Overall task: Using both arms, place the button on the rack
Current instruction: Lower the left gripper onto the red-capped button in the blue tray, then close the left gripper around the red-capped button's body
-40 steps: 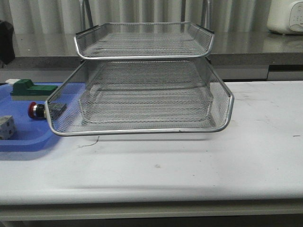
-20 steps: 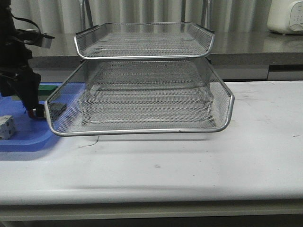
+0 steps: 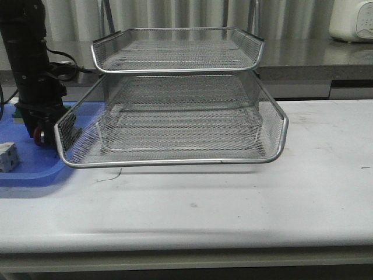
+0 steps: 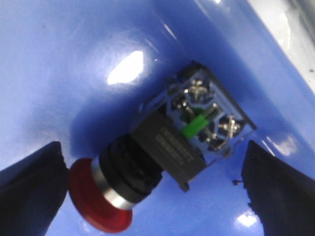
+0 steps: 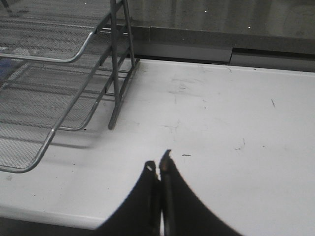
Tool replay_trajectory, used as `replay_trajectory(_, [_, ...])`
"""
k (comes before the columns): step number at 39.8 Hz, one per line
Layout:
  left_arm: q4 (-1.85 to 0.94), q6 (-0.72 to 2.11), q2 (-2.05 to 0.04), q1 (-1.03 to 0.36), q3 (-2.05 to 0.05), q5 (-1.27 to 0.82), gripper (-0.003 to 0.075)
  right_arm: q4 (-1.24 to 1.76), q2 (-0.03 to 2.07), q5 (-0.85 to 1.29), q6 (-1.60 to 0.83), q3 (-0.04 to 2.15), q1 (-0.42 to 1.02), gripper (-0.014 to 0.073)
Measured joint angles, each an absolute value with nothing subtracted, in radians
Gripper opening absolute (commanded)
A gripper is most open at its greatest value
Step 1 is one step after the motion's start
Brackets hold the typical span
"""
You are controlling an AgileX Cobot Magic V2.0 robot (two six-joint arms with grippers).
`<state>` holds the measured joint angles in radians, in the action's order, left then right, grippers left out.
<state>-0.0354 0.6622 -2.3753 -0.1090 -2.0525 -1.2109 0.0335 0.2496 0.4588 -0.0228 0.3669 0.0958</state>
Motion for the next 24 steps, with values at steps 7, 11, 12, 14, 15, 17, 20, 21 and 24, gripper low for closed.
replay_trajectory(7, [-0.037, 0.688, -2.377, -0.117, -2.054, -1.171, 0.0673, 0.034, 0.25, 0.459, -0.023, 0.367, 0.096, -0.006])
replay_trajectory(11, [-0.046, 0.704, -2.381, -0.12, -2.056, -1.162, 0.0673, 0.034, 0.25, 0.459, -0.023, 0.367, 0.096, -0.006])
replay_trajectory(12, [-0.046, 0.706, -2.381, -0.12, -2.056, -1.158, 0.0673, 0.034, 0.25, 0.459, -0.023, 0.367, 0.096, -0.006])
replay_trajectory(14, [-0.046, 0.709, -2.382, -0.12, -2.056, -1.158, 0.0673, 0.034, 0.25, 0.459, -0.023, 0.367, 0.096, -0.006])
replay_trajectory(15, [-0.046, 0.71, -2.384, -0.12, -2.056, -1.158, 0.0673, 0.034, 0.25, 0.459, -0.023, 0.367, 0.096, -0.006])
replay_trajectory(17, [-0.048, 0.71, -2.384, -0.12, -2.056, -1.156, 0.0672, 0.034, 0.25, 0.459, -0.023, 0.367, 0.096, -0.006])
replay_trajectory(20, [-0.048, 0.711, -2.384, -0.12, -2.056, -1.154, 0.0662, 0.034, 0.25, 0.459, -0.023, 0.367, 0.096, -0.006])
replay_trajectory(21, [-0.048, 0.711, -2.384, -0.12, -2.056, -1.154, 0.065, 0.034, 0.25, 0.459, -0.023, 0.367, 0.096, -0.006])
replay_trajectory(24, [-0.048, 0.711, -2.384, -0.12, -2.056, -1.153, 0.059, 0.034, 0.25, 0.459, -0.023, 0.367, 0.096, -0.006])
